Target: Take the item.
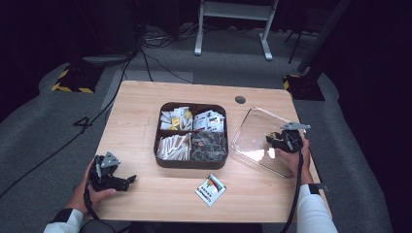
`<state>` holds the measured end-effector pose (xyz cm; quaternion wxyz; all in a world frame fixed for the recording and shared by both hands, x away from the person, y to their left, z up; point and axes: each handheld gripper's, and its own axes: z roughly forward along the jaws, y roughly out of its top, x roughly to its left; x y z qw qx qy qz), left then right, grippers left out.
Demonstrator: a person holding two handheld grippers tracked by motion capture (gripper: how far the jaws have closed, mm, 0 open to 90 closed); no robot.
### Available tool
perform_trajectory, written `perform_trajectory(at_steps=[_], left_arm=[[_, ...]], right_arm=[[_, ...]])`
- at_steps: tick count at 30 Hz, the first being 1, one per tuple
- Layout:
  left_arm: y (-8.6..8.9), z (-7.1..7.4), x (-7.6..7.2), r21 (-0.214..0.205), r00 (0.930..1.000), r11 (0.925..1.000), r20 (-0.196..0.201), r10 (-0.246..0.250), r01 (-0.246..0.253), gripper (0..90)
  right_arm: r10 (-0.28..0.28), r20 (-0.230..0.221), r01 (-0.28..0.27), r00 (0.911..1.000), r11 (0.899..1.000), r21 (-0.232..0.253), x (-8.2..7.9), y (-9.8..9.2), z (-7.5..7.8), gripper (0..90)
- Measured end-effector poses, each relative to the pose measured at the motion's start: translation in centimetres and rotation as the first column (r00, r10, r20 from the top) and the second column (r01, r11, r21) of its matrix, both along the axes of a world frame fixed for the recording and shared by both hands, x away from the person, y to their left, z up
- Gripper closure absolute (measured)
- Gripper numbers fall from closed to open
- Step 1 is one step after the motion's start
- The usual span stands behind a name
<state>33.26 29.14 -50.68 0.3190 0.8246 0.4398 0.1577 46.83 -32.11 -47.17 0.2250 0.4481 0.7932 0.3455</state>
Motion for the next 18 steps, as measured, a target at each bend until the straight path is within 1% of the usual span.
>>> perform_trajectory(at_steps=[10,13,18], left_arm=[[0.0,0.0,0.0,0.0,1.0,1.0,0.0,0.0,0.0,0.4],[0.0,0.0,0.0,0.0,1.0,1.0,0.0,0.0,0.0,0.4],[0.0,0.0,0.0,0.0,1.0,1.0,0.0,0.0,0.0,0.4]], right_arm=[[0.0,0.031,-0.001,0.9995,1.0,0.019,-0.7,-0.2,1.4,58.9],[0.003,0.04,-0.004,0.9992,1.0,0.014,-0.9,-0.2,1.7,58.9],[0.005,0.058,-0.007,0.9983,1.0,0.025,-1.3,0.0,2.5,58.9]])
